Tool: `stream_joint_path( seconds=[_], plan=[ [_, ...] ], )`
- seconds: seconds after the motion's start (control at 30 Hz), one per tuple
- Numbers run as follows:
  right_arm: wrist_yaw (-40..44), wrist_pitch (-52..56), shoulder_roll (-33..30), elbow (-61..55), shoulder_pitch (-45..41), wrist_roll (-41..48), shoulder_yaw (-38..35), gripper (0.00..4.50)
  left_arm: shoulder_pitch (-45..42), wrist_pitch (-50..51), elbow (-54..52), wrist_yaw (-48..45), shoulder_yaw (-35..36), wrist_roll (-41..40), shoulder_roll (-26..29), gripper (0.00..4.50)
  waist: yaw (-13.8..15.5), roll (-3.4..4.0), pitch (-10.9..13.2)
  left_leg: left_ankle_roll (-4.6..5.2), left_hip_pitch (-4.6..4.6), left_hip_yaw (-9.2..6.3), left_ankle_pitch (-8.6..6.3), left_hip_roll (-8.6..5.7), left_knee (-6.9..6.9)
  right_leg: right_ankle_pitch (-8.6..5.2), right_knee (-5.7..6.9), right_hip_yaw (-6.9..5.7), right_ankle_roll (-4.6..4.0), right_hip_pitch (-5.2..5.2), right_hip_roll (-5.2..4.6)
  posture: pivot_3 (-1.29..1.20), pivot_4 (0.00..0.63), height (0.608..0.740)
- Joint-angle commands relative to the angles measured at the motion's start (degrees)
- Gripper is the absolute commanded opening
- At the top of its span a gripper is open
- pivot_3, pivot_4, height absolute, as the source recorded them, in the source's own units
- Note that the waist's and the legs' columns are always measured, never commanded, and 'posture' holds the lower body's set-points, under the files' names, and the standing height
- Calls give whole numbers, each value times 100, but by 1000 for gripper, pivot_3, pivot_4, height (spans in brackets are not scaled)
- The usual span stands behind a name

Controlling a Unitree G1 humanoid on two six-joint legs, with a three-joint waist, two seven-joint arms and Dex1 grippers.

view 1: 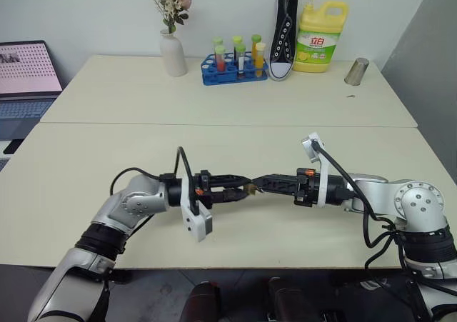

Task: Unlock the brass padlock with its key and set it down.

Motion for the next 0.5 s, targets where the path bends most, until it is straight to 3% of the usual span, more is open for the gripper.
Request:
stream_joint_path(
  seconds=[0.03, 0.2, 0.5],
  plan=[
    [1044, -479, -286, -534, 127, -1048, 65, 4499, -45, 30, -204, 35, 6, -75, 38, 961, 1, 0, 0, 0, 1, 0, 0, 0, 0, -2, 0, 0, 4, 0, 0, 0, 150, 740],
    [2070, -1398, -499, -983, 447, -2520, 329, 4500, -60, 22, -139, 58, -3, -61, 21, 961, 1, 0, 0, 0, 4, 1, 0, 0, 1, -5, 1, -1, 8, 0, 2, 0, 150, 740],
    [2158, -1381, 51, -847, 461, -2940, 390, 4500, -125, -169, 141, 118, -24, -5, 8, 961, 1, 0, 0, 0, 4, 3, 0, -3, 1, -4, 3, 0, 8, 1, 3, 0, 150, 740]
  ],
)
